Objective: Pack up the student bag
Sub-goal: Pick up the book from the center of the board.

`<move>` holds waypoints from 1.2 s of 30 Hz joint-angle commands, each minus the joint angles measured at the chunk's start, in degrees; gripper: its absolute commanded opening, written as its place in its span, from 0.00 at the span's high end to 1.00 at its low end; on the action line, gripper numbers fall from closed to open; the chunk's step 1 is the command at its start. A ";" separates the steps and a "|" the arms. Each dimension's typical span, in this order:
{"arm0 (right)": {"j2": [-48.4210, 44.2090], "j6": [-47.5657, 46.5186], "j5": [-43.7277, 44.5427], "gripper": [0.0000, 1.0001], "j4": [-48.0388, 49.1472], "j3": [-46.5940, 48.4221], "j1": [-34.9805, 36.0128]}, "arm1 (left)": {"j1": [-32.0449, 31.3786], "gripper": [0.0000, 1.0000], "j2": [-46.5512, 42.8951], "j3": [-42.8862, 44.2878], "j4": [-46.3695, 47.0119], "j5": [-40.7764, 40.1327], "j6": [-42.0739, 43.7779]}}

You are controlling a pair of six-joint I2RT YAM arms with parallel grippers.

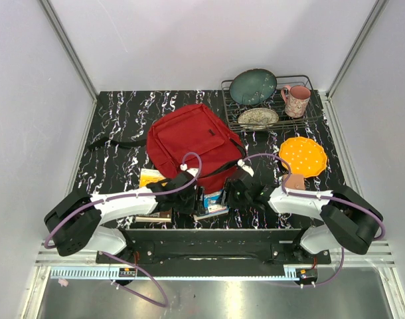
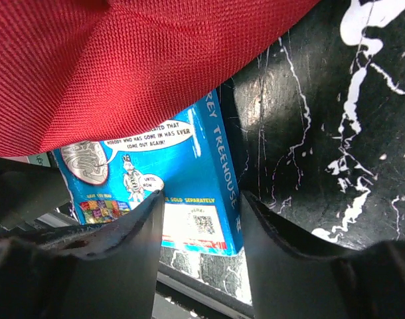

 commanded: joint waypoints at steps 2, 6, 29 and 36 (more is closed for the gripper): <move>1.27 0.65 -8.23 0.53 8.81 -0.32 0.48 | -0.47 0.48 -0.74 2.44 8.70 1.85 -1.26; 0.57 -0.05 -9.56 0.56 8.48 -0.15 0.48 | -0.47 0.53 -4.94 2.09 10.90 1.86 -1.70; 1.36 0.92 -9.83 0.58 10.59 -1.11 0.56 | -0.47 0.58 -6.36 0.42 7.04 -5.53 -7.59; 0.57 1.35 -8.77 0.47 9.45 -0.85 0.56 | -0.38 1.00 -10.58 0.59 4.67 -7.73 -5.31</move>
